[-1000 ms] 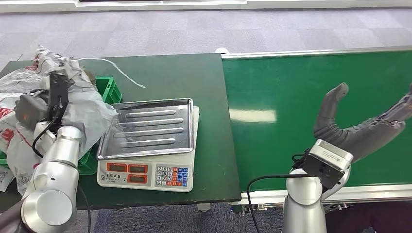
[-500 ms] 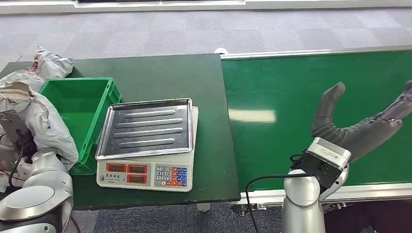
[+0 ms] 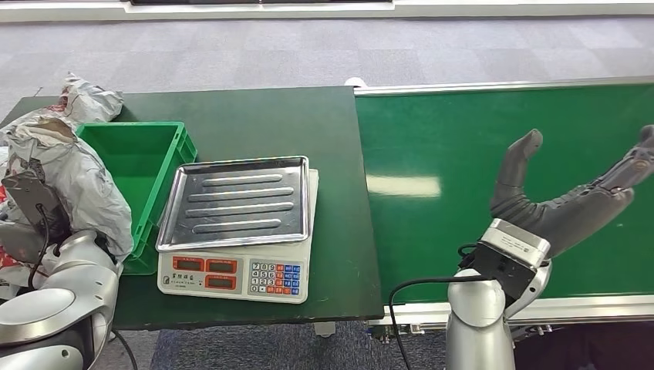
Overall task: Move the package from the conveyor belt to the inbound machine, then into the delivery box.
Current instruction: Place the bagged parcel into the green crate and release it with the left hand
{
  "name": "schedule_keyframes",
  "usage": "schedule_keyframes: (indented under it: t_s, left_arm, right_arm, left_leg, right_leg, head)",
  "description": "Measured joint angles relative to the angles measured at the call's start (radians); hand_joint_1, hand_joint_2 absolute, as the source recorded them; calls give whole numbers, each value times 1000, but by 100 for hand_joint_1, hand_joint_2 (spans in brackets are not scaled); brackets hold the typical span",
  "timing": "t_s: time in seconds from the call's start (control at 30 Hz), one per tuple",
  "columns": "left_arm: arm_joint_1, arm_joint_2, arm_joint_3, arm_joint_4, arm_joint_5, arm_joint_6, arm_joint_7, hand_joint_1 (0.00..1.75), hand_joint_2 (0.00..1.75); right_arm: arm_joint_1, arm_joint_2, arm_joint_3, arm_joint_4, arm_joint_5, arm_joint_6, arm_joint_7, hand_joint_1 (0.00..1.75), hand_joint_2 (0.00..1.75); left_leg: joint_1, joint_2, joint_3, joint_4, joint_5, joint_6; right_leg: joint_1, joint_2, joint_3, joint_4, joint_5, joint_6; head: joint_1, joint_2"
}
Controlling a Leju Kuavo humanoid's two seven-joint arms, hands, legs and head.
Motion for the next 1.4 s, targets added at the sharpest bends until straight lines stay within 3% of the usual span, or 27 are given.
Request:
schedule_keyframes:
  t_s: [0.37, 0.5, 0.63, 0.87, 1.17, 1.4]
  left_arm:
    - [-14, 17, 1, 26, 134, -105, -143, 0, 0]
    - [-19, -4, -20, -45, 356, -138, -181, 0, 0]
    - [-4, -32, -122, -148, 591, -136, -183, 0, 0]
    - [41, -49, -361, -255, 812, -82, -183, 0, 0]
    - [103, -46, -579, -300, 950, -20, -183, 0, 0]
    - [116, -42, -652, -320, 959, -8, -183, 0, 0]
  right_arm:
    - [-3, 0, 9, 2, 17, 0, 8, 0, 175]
    - [-5, 0, 20, 6, 17, 1, 4, 0, 175]
    - [-6, 0, 23, 13, 14, 1, 0, 0, 175]
    - [-7, 0, 23, 29, -9, 1, -29, 0, 175]
    - [-7, 0, 18, 61, -51, 1, -72, 0, 175]
    - [-7, 0, 17, 73, -55, 1, -78, 0, 175]
  left_leg:
    - [1, -1, 0, 0, 1, -2]
    - [1, 1, 0, 0, 1, -2]
    - [1, 1, -1, 0, 1, -2]
    - [1, 0, -1, 0, 1, -2]
    - [1, 0, -1, 0, 1, -2]
    - [1, 0, -2, 0, 1, -2]
  right_leg:
    - [1, -1, 0, 0, 1, -1]
    - [1, 1, 0, 0, 1, -2]
    - [1, 1, -1, 0, 1, -2]
    - [1, 0, -1, 0, 1, -2]
    - [1, 0, -1, 0, 1, -2]
    - [1, 0, -1, 0, 1, -2]
  head:
    - [0, 0]
    - [0, 0]
    - [0, 0]
    - [0, 0]
    - [0, 0]
    - [0, 0]
